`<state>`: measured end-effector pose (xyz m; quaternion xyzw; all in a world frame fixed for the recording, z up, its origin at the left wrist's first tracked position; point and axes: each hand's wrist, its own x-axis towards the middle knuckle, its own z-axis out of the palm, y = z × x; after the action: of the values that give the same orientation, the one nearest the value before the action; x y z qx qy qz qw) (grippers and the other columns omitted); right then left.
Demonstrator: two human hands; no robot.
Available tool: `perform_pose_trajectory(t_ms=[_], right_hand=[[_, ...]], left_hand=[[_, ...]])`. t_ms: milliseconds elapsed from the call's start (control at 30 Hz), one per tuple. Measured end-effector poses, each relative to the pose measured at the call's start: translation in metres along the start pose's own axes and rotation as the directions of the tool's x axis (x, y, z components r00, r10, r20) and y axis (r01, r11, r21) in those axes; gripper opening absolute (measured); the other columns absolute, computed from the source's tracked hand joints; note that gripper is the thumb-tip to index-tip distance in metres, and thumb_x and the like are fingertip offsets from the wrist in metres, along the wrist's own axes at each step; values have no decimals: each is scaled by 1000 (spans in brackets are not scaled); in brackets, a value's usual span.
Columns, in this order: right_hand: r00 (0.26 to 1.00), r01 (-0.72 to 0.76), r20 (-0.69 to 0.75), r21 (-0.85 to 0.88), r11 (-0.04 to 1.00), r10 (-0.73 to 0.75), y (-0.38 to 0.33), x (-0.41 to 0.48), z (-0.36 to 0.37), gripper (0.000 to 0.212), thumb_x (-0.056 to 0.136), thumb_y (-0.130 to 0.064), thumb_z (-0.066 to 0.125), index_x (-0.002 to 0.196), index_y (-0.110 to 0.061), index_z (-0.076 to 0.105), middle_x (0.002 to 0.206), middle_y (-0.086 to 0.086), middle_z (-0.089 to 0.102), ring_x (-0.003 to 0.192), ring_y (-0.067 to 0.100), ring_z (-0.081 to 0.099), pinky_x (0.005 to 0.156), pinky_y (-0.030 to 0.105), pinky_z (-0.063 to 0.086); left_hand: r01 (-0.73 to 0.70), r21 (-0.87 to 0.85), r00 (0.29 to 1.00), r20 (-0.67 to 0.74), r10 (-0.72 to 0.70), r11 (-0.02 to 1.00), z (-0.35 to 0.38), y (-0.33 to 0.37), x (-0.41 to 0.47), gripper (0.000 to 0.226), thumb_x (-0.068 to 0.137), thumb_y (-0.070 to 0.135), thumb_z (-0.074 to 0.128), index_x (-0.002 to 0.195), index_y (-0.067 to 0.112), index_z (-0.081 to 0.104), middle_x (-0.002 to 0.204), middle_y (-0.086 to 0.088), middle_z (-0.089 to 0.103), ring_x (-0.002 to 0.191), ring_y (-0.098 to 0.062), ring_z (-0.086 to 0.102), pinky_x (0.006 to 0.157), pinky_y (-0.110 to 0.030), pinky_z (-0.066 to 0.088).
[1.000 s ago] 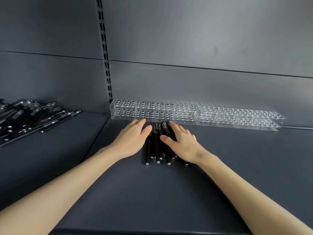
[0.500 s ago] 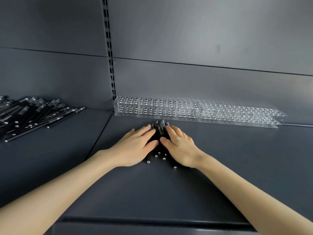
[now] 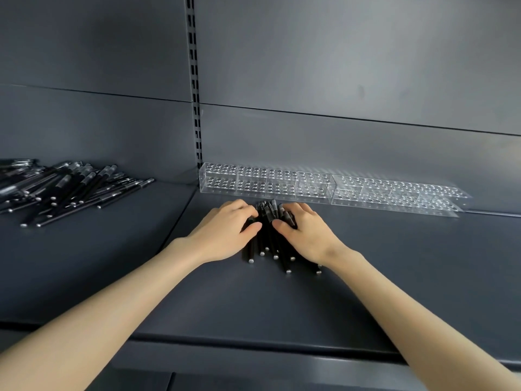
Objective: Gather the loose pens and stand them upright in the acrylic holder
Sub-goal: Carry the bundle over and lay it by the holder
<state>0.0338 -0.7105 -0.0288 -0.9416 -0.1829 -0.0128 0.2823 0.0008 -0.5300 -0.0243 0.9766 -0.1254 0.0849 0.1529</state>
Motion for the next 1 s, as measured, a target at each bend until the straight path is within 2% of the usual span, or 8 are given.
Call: perform_pose_trajectory(t_ms=[167,267,400,467,533,633,767,1000], right_hand=[[999,18,-43,-42,999,-20,2,0,-1,38,94,-40,48,119,-12,56,125,5,52,118,29,45,96,39,40],[993,55,-97,-69,996,-61,2,1,-2,31,94,-36,49,107,-11,61,113,5,57,110,30,49,91,39,43],[969,114,-214,-63,992,-125,-14,1,-9,25,95,-29,49,99,-11,65,102,8,65,99,32,56,86,39,46],[960,140,-241,-18,990,-140,-30,1,-12,24,94,-29,48,93,-12,65,86,7,68,88,33,59,82,40,50],[950,189,-247,-21,982,-189,-52,1,-13,22,94,-28,47,89,-13,64,65,-1,59,76,31,55,79,39,50],[923,271,-275,-26,962,-268,-91,1,-5,20,94,-28,49,86,-18,64,48,-9,43,64,28,44,76,37,49],[896,356,-269,-37,934,-352,-148,2,23,26,95,-30,49,82,-13,63,58,-2,58,68,29,56,74,37,49],[888,398,-251,-6,918,-386,-249,12,107,23,96,-31,48,84,-16,61,69,-1,66,75,28,61,76,38,50]], left_hand=[[5,19,994,-114,-3,1000,-5,6,-4,30,98,38,42,116,21,60,114,8,56,103,-17,53,80,-30,42],[31,-34,984,-172,-37,999,-7,6,-10,26,97,36,45,106,22,64,102,8,59,89,-19,58,77,-33,47],[38,-66,966,-255,-54,997,-16,-3,-21,20,95,31,48,96,21,66,90,9,60,83,-14,57,72,-31,47],[45,-87,952,-299,-69,995,-29,-9,-29,18,95,29,50,92,20,66,86,9,62,78,-12,57,71,-30,47],[57,-112,933,-347,-93,992,-45,-18,-38,17,93,28,52,87,21,66,79,10,64,72,-12,57,69,-31,48],[69,-142,900,-418,-123,987,-71,-40,-59,16,91,28,55,81,23,65,66,8,63,63,-16,58,64,-33,49],[97,-171,860,-481,-169,981,-100,-87,-99,18,91,26,56,76,21,64,57,8,59,58,-15,54,62,-33,48],[115,-183,877,-444,-187,976,-129,-198,-174,12,90,28,57,85,25,68,75,14,64,74,-4,58,67,-28,48]])
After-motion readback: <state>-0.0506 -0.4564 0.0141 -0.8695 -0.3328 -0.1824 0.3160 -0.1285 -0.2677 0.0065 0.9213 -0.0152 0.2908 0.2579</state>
